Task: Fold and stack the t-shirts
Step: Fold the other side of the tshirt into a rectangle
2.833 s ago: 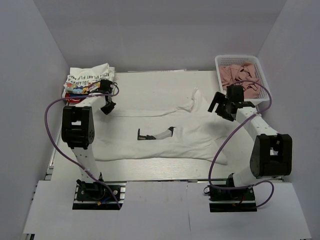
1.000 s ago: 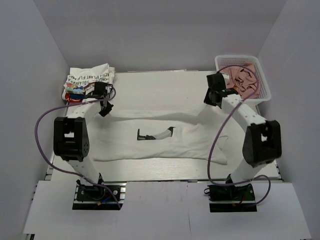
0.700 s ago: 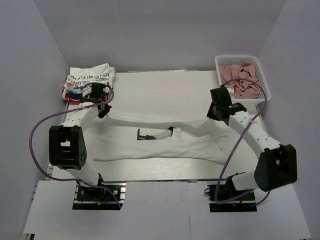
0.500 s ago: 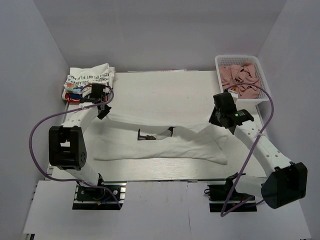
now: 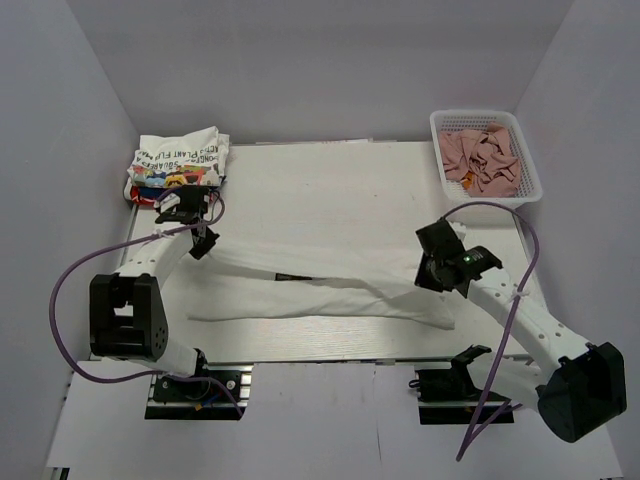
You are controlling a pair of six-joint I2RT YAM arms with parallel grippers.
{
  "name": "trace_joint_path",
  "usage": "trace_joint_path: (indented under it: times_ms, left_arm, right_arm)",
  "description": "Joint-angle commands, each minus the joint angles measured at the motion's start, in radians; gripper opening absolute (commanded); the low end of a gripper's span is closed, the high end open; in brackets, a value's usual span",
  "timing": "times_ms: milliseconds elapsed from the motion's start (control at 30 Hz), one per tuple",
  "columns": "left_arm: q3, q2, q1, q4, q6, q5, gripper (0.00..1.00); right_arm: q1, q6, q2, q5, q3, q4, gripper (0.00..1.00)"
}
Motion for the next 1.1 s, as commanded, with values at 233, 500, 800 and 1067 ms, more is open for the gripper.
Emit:
trace_joint_path:
  times_ms: [233, 500, 800, 1067]
  left_arm:
    - [-0.069, 0.02, 0.005, -0.1, -0.087, -0.064, 0.29]
    - [-0.015, -0.009, 0.005, -0.167, -0.124, -0.095, 1.0]
    - [-0.009, -0.053, -0.022, 0.036, 0.02, 0.188, 1.0]
    - [-0.103, 0.108, -0.022, 0.155, 0.058, 0.35, 1.0]
  right_arm:
    - [0.039, 0.078, -0.033, -0.093, -0.21, 0.099, 0.33]
    - [0.04, -0.052, -0.105, -0.055, -0.112, 0.065, 0.9]
    - [0.036, -0.124, -0.067, -0.121, -0.066, 0.269, 0.9]
    - [0.013, -0.035, 0.202, -0.084, -0.095, 0.362, 0.9]
